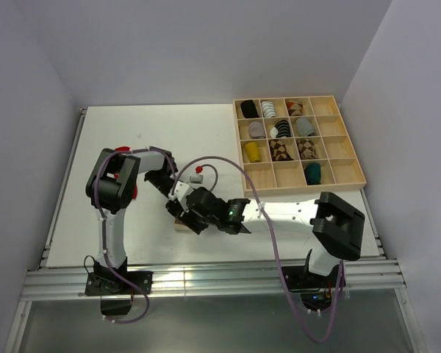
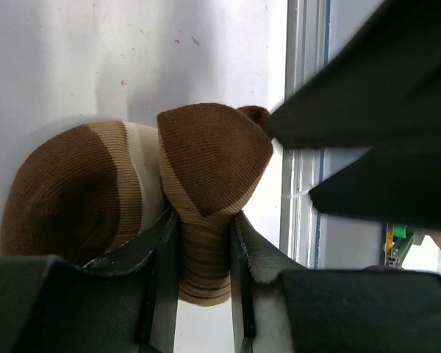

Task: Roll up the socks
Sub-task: Roll the sock at the center of the board.

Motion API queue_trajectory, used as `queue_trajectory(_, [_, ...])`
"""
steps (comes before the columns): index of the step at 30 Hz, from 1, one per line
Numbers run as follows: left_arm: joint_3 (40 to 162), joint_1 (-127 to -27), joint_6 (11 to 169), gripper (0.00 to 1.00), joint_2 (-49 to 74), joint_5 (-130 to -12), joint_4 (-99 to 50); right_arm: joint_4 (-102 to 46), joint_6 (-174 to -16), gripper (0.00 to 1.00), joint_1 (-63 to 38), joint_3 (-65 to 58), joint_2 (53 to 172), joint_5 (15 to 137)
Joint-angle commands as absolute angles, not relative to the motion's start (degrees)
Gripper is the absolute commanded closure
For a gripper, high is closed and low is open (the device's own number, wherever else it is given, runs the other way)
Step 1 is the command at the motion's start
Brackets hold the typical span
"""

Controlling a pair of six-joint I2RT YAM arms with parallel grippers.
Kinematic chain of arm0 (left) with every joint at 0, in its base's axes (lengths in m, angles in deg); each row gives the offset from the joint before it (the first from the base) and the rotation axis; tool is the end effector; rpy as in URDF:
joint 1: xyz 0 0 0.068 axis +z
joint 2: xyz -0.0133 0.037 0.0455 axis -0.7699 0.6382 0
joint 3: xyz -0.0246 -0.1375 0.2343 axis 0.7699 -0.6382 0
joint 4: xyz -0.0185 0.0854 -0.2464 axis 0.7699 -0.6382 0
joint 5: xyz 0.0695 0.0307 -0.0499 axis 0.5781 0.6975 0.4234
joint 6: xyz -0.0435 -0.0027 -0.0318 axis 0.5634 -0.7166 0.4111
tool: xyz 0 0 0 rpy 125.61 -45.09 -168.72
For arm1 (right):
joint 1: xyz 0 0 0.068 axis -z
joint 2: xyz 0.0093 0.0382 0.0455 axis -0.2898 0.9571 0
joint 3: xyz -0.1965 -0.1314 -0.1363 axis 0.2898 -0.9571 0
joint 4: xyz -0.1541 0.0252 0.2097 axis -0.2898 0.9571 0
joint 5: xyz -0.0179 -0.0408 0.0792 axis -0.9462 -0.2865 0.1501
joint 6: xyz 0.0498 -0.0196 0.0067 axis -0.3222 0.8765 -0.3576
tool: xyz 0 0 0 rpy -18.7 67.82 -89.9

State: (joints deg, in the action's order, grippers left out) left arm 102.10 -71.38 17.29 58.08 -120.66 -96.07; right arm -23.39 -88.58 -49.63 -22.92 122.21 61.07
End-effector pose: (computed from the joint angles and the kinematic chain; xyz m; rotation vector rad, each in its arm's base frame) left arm 0.2900 -0.1439 0.1179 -1.4685 -2.2043 1.5736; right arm 0.1414 0.3129 0.2148 -1.1988 1.9750 0.4579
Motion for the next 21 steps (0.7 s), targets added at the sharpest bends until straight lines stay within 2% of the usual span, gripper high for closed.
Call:
queue_trajectory(1, [103.53,-71.17,14.93,1.0,60.11,-119.44,-97.04,-24.17,-84.6,0.37,-52.58,-18.47,125.03,57.47])
queue_trajectory(16, [105.55,-71.0,14.31,1.0,62.05,-119.18,-99.06,-24.16,-84.16,0.37,-56.1,-17.94,131.7,55.7])
queue_trajectory(21, [105.56,-70.91,15.19,1.0,62.05,-118.82,-98.18,-25.92,-84.95,0.36,-57.33,-19.95,130.58,54.38])
